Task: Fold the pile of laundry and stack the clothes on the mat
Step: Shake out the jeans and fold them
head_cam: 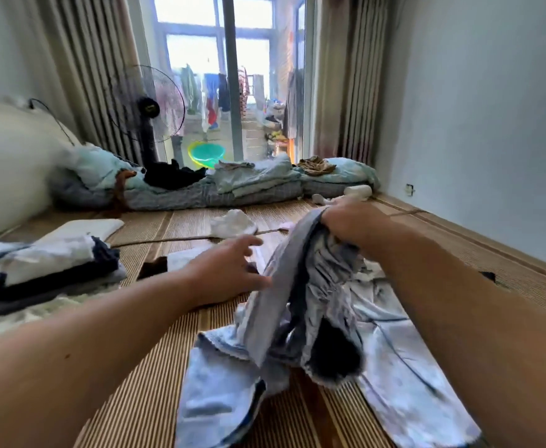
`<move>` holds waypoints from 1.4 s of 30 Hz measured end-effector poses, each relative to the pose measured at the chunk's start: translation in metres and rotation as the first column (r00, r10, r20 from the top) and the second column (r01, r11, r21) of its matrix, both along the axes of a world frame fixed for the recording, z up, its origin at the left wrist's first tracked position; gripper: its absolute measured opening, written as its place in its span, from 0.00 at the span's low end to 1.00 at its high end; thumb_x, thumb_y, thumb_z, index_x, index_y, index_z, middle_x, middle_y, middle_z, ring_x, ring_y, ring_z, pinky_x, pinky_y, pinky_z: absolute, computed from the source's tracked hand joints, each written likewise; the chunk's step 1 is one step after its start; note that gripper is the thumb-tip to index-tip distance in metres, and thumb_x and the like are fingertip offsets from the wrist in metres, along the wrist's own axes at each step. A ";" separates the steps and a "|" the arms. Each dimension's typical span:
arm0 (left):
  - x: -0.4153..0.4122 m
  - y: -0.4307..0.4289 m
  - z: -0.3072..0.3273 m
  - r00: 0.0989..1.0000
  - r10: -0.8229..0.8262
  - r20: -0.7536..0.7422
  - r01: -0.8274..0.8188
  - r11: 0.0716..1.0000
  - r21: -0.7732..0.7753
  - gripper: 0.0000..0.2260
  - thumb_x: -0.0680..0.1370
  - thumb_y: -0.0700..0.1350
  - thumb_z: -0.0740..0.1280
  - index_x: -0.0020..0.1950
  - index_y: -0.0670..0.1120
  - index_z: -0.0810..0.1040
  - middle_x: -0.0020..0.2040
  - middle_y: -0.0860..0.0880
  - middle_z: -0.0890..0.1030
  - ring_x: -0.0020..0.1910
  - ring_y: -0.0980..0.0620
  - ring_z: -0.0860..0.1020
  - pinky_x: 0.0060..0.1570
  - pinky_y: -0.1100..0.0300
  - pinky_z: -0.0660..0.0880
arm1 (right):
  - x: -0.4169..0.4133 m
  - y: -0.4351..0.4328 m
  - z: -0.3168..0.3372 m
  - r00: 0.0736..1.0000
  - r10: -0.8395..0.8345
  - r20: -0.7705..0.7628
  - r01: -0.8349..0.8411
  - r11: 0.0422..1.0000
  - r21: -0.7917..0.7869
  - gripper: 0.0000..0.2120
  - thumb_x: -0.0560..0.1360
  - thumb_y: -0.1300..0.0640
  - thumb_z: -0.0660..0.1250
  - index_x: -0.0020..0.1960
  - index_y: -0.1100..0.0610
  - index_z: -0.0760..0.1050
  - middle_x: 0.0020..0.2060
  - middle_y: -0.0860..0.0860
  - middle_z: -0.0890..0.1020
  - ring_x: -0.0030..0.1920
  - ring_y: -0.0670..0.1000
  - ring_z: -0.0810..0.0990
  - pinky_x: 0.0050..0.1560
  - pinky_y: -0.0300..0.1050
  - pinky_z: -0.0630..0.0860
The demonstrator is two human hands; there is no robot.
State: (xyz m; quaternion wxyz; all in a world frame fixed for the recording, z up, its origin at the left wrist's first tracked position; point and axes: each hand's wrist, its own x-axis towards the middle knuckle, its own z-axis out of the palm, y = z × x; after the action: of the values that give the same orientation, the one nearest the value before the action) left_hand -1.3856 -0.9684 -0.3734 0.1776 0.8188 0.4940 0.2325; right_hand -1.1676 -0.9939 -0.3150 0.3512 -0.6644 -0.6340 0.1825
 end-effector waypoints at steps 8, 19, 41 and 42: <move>-0.014 -0.051 0.079 0.990 -0.021 0.137 -0.003 0.985 0.173 0.29 0.68 0.40 0.73 0.65 0.58 0.71 0.48 0.54 0.79 0.40 0.57 0.77 0.32 0.71 0.72 | -0.070 -0.040 0.038 0.581 0.380 -0.719 -0.523 0.852 0.027 0.13 0.72 0.70 0.58 0.53 0.63 0.76 0.46 0.62 0.80 0.43 0.57 0.80 0.45 0.49 0.78; -0.016 -0.048 0.101 0.960 0.163 0.229 -0.211 0.955 0.207 0.11 0.71 0.44 0.70 0.32 0.46 0.70 0.31 0.51 0.72 0.33 0.51 0.69 0.32 0.58 0.62 | -0.062 -0.109 -0.043 0.931 0.212 -0.296 -0.194 0.977 0.089 0.38 0.60 0.32 0.73 0.65 0.39 0.64 0.52 0.41 0.79 0.49 0.45 0.82 0.49 0.44 0.79; -0.080 0.140 -0.003 0.714 0.395 0.578 0.198 0.677 -0.709 0.14 0.71 0.50 0.65 0.39 0.43 0.86 0.41 0.39 0.84 0.36 0.43 0.84 0.34 0.57 0.79 | -0.018 0.156 -0.030 0.914 0.377 0.149 -0.405 0.846 0.347 0.29 0.76 0.33 0.50 0.41 0.52 0.81 0.31 0.38 0.80 0.33 0.37 0.78 0.34 0.27 0.68; -0.085 0.155 -0.006 0.687 0.369 0.627 0.240 0.699 -0.674 0.14 0.72 0.54 0.66 0.42 0.46 0.87 0.43 0.41 0.85 0.38 0.45 0.84 0.35 0.58 0.80 | -0.017 0.174 -0.028 0.879 0.413 0.237 -0.473 0.811 0.343 0.31 0.74 0.33 0.50 0.39 0.55 0.81 0.31 0.42 0.81 0.33 0.40 0.78 0.34 0.30 0.70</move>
State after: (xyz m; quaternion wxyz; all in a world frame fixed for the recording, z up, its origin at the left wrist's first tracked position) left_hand -1.4703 -0.8138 -0.3792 0.6496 0.5030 0.4630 0.3326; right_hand -1.1850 -0.8202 -0.3431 0.3752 -0.4259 -0.8196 0.0782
